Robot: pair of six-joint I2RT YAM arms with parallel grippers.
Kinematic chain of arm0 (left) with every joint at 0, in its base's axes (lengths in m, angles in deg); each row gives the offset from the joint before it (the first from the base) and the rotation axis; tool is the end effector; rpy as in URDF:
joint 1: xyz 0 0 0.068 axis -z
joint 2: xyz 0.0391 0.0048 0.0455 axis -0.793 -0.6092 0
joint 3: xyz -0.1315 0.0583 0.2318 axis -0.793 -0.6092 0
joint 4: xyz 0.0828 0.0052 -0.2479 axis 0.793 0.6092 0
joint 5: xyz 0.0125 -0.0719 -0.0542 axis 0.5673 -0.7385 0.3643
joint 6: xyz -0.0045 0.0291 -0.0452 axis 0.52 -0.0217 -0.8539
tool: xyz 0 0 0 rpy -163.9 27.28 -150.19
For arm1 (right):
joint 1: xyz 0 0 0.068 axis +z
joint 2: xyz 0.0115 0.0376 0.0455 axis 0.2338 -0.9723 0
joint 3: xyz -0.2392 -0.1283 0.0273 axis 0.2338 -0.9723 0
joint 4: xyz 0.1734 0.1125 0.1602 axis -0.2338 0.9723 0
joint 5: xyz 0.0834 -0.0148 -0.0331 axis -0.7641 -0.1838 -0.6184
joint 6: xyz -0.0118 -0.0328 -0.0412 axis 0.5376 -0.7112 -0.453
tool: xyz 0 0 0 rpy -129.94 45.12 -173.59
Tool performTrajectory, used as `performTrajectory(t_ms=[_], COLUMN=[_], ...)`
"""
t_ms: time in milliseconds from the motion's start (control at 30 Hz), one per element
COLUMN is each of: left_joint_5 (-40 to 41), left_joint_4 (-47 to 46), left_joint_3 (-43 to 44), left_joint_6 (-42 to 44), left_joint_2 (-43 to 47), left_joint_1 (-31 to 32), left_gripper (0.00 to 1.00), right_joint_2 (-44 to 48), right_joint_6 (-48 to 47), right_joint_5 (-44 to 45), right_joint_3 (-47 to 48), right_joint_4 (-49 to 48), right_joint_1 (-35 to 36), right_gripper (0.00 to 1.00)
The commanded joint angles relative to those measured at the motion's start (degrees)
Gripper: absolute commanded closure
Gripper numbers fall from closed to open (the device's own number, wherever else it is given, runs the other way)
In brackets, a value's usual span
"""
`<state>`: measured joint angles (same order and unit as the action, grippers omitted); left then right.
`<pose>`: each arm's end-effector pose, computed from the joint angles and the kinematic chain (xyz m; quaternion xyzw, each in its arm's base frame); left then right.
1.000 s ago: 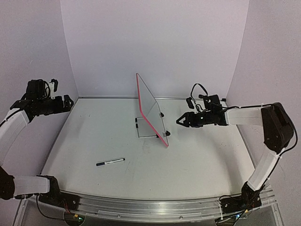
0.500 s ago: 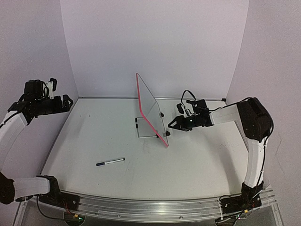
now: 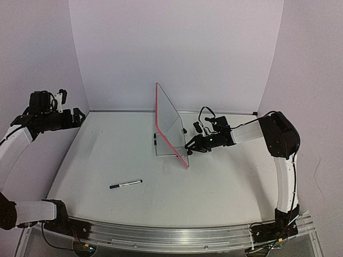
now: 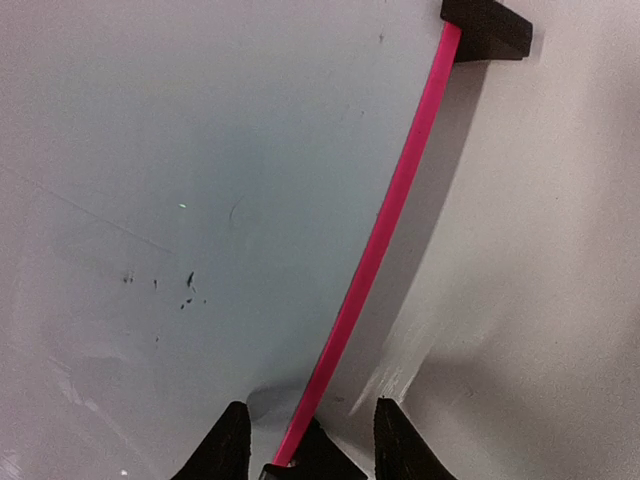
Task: Write a sentence on the whiteboard
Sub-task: Move the whiteboard to the center of the board.
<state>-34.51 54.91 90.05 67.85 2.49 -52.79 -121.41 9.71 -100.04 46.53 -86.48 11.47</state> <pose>0.2227 -0.0055 0.3407 -0.0007 0.8677 -0.1075 0.4854 0.4074 0.2178 0.1130 -0.2096 0.8266 0.4679 0.2320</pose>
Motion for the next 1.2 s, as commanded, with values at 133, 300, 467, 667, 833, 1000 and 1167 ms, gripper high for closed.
performTrajectory(t_ms=[133,300,467,667,833,1000,1167], left_joint_5=[-0.8,-0.9,-1.0,-1.1,-1.4,-0.9,-0.8], left_joint_4=[-1.9,-1.8,-1.9,-1.9,-1.9,-1.9,-1.7], left_joint_3=[-0.3,-0.2,-0.3,-0.3,-0.3,-0.5,-0.4], left_joint_6=[-0.2,-0.4,-0.6,-0.8,-0.9,-0.7,-0.6], left_joint_2=[-0.9,-1.3,-1.3,-1.5,-1.5,-1.2,-1.4], left_joint_1=[0.1,0.1,0.1,0.1,0.1,0.1,0.1], left_gripper=[0.01,0.01,0.01,0.01,0.01,0.01,0.01], right_joint_2=[2.0,2.4,3.7,6.2,7.4,13.4,19.2], right_joint_6=[1.7,4.2,5.2,5.4,5.3,3.6,-3.6], right_joint_5=[-3.5,-2.7,0.4,8.1,15.1,26.2,36.5], right_joint_3=[-3.8,-7.1,-9.6,-12.5,-14.6,-21.1,-23.1], right_joint_4=[-4.6,-9.3,-12.9,-16.6,-18.4,-20.1,-14.5], right_joint_1=[4.4,7.8,11.8,17.7,19.4,20.1,22.5], right_gripper=[0.64,0.65,0.65,0.65,0.61,0.45,0.42])
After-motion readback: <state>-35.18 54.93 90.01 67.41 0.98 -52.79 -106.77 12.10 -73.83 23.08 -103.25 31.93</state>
